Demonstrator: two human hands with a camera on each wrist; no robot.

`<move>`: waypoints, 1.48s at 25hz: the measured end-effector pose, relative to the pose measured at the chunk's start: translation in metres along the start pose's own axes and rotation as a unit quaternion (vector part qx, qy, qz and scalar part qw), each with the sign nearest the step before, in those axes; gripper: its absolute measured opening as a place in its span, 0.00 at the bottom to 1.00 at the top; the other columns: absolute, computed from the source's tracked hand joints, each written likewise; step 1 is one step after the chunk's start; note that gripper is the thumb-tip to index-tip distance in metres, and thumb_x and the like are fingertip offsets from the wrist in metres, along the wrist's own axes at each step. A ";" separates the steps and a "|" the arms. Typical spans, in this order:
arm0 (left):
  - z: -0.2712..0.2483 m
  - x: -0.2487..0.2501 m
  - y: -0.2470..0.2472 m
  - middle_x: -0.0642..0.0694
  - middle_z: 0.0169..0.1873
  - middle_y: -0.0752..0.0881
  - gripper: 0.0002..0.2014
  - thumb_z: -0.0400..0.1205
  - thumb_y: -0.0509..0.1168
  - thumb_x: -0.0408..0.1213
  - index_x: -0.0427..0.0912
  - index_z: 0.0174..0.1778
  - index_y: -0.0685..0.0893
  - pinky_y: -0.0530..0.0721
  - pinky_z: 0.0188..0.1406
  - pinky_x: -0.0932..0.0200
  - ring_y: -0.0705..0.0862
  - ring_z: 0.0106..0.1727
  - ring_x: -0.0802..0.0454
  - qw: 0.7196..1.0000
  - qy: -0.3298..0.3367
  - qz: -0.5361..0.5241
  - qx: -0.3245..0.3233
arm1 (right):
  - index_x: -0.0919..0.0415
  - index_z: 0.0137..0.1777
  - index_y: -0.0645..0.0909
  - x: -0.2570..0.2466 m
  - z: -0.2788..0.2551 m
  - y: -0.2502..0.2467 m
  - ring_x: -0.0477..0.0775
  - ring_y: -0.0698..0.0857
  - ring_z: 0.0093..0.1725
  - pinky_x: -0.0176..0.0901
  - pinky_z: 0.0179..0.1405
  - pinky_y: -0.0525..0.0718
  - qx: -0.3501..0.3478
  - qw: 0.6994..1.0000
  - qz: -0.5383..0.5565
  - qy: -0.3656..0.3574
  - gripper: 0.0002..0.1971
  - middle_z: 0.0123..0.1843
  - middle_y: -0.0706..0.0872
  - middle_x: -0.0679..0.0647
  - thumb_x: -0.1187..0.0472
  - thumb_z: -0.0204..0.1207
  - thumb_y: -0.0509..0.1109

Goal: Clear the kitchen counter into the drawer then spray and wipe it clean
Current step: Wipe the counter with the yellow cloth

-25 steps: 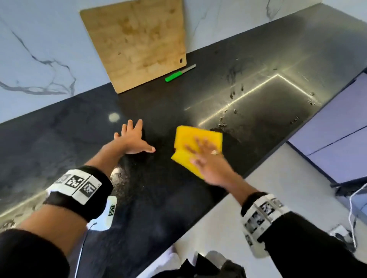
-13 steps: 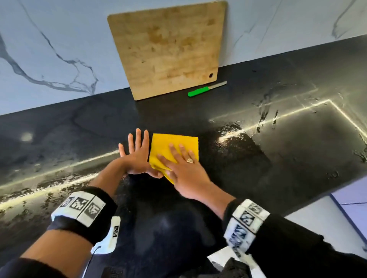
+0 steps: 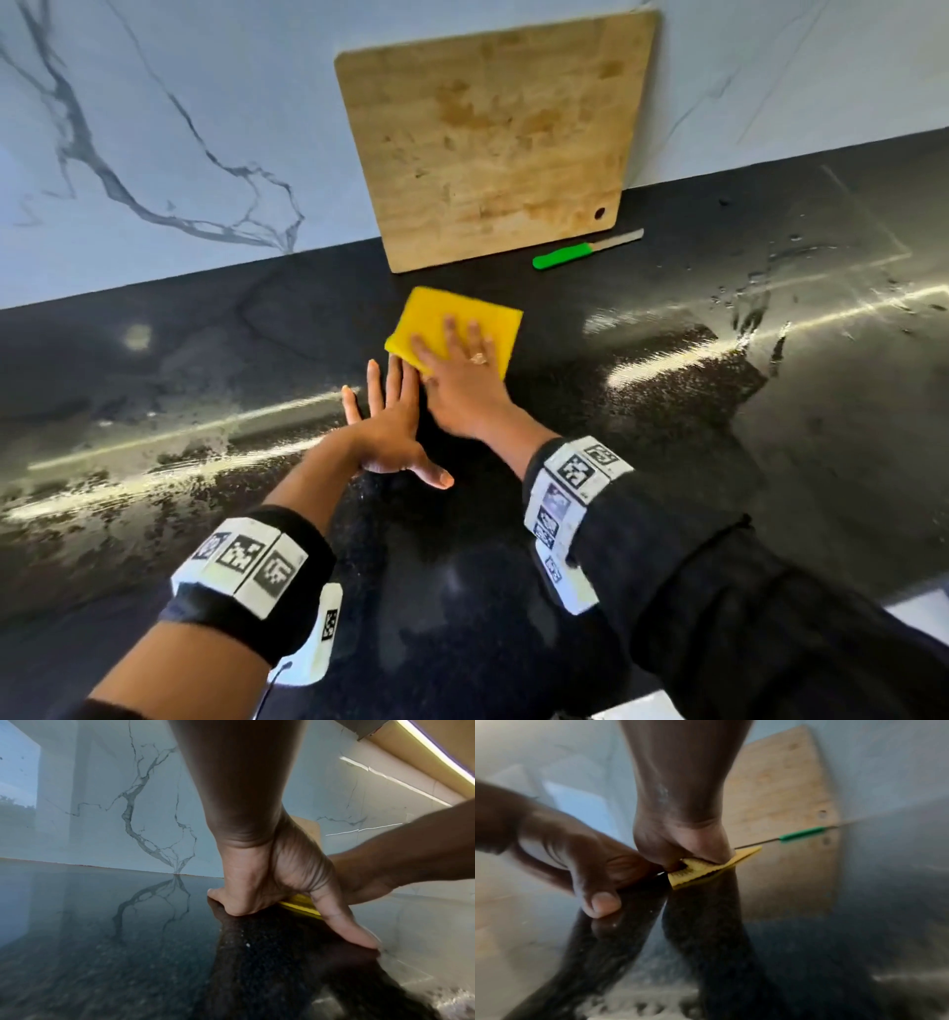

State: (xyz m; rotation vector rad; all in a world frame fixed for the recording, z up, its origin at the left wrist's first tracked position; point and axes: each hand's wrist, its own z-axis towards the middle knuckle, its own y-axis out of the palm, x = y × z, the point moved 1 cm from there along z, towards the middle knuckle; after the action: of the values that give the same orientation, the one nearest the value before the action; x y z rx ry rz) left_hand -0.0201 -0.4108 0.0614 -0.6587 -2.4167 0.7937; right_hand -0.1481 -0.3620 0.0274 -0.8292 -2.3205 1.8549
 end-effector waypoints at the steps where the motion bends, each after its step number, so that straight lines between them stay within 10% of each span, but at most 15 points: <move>1: 0.000 -0.001 0.001 0.49 0.73 0.14 0.80 0.57 0.83 0.60 0.46 0.76 0.16 0.20 0.72 0.33 0.12 0.72 0.46 1.000 0.003 -0.010 0.005 | 0.43 0.87 0.45 -0.004 0.001 0.000 0.69 0.35 0.85 0.63 0.82 0.36 -0.015 0.998 -0.014 -0.052 0.30 0.88 0.35 0.58 0.52 0.88 0.52; 5: -0.003 -0.004 0.005 0.50 0.73 0.14 0.80 0.58 0.83 0.58 0.44 0.76 0.17 0.19 0.70 0.36 0.13 0.73 0.46 0.999 0.035 -0.030 0.027 | 0.41 0.87 0.49 0.057 -0.010 -0.015 0.62 0.43 0.87 0.56 0.84 0.43 0.023 0.996 -0.030 -0.085 0.27 0.89 0.43 0.53 0.53 0.90 0.51; 12: -0.001 0.001 0.005 0.44 0.72 0.12 0.75 0.63 0.81 0.55 0.49 0.77 0.18 0.20 0.69 0.30 0.13 0.72 0.39 0.999 0.042 -0.011 0.019 | 0.45 0.87 0.47 0.155 -0.090 -0.020 0.69 0.43 0.86 0.62 0.84 0.45 0.130 0.936 0.059 0.322 0.29 0.89 0.43 0.61 0.54 0.89 0.52; 18: 0.009 0.082 0.031 0.42 0.81 0.23 0.61 0.71 0.76 0.55 0.51 0.85 0.34 0.30 0.80 0.34 0.24 0.81 0.41 0.982 0.170 0.082 0.006 | 0.36 0.86 0.45 0.113 -0.221 0.038 0.56 0.32 0.86 0.50 0.85 0.36 0.046 0.999 -0.009 -0.012 0.27 0.88 0.36 0.46 0.47 0.88 0.45; 23: 0.009 0.129 0.070 0.40 0.77 0.18 0.63 0.71 0.73 0.63 0.54 0.83 0.28 0.26 0.74 0.27 0.19 0.77 0.37 0.961 0.215 0.171 -0.029 | 0.35 0.85 0.54 0.184 -0.326 0.061 0.64 0.52 0.87 0.73 0.80 0.58 0.221 0.937 0.083 0.256 0.25 0.87 0.58 0.57 0.40 0.88 0.41; 30: 0.010 0.131 0.075 0.43 0.79 0.21 0.61 0.70 0.73 0.64 0.58 0.84 0.32 0.26 0.74 0.29 0.21 0.79 0.38 0.962 0.211 0.175 -0.006 | 0.51 0.86 0.58 0.078 -0.357 0.108 0.65 0.46 0.87 0.59 0.86 0.46 0.178 0.983 0.020 0.042 0.26 0.89 0.51 0.56 0.50 0.89 0.49; 35: 0.010 0.117 0.076 0.45 0.80 0.23 0.58 0.73 0.69 0.65 0.56 0.84 0.33 0.26 0.78 0.35 0.22 0.80 0.43 0.958 0.231 0.169 0.015 | 0.50 0.85 0.60 0.129 -0.332 0.096 0.64 0.49 0.87 0.69 0.82 0.54 0.317 0.890 0.133 0.299 0.25 0.88 0.55 0.57 0.49 0.89 0.50; 37: 0.008 0.117 0.073 0.45 0.81 0.24 0.57 0.74 0.70 0.63 0.54 0.84 0.33 0.27 0.78 0.36 0.23 0.81 0.43 0.958 0.236 0.164 0.016 | 0.50 0.85 0.61 0.098 -0.302 0.090 0.66 0.48 0.87 0.66 0.83 0.51 0.282 0.920 0.091 0.256 0.26 0.88 0.54 0.58 0.48 0.89 0.49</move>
State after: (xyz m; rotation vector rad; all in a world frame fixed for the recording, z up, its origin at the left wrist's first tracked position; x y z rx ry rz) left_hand -0.0923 -0.2939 0.0448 -1.1163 -1.8820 0.7009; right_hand -0.0880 -0.0383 0.0004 -1.2624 -1.3421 1.9128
